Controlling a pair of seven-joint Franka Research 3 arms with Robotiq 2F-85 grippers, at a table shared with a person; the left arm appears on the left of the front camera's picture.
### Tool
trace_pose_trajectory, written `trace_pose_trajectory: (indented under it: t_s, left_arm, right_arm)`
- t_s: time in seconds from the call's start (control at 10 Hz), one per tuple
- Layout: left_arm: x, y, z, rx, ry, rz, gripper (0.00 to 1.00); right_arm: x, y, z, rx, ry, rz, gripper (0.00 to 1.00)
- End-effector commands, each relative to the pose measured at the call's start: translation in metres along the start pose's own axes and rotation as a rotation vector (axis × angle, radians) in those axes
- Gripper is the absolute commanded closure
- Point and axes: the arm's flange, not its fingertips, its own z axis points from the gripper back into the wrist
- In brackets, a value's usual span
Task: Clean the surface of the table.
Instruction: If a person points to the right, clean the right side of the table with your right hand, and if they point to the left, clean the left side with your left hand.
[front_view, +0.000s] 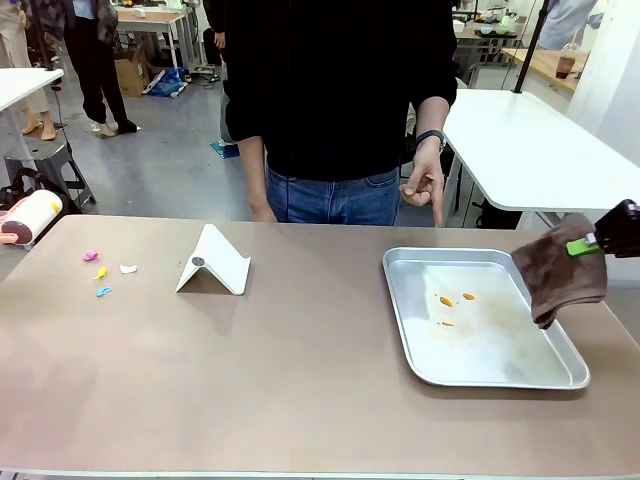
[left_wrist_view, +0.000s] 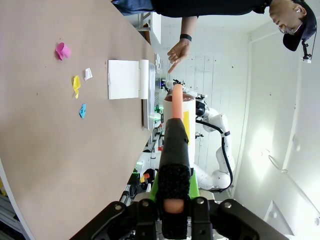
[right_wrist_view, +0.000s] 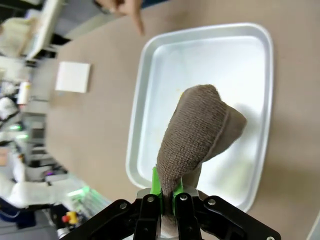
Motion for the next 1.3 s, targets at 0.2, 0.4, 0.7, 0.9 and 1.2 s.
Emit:
trace_pose_trajectory:
  t_s: [0.2, 0.4, 0.7, 0.9, 1.2]
  left_arm:
    - [-0.002, -0.003, 0.000, -0.005, 0.001, -0.012, 1.00]
    - [-0.002, -0.003, 0.000, -0.005, 0.001, -0.012, 1.00]
    - [-0.002, -0.003, 0.000, -0.005, 0.001, -0.012, 1.00]
    - [-0.002, -0.003, 0.000, -0.005, 0.001, -0.012, 1.00]
    - [-0.002, -0.003, 0.000, -0.005, 0.001, -0.012, 1.00]
  right_arm:
    - [0.020, 0.023, -0.032, -0.182, 0.085, -0.006, 0.91]
    - [0.036, 0.026, -0.052, -0.213, 0.133, -0.016, 0.91]
    - [0.055, 0.030, -0.091, -0.289, 0.192, -0.025, 0.91]
    - [0.064, 0.029, -0.108, -0.283, 0.219, -0.033, 0.91]
    - [0.062, 0.021, -0.100, -0.257, 0.214, -0.077, 0.91]
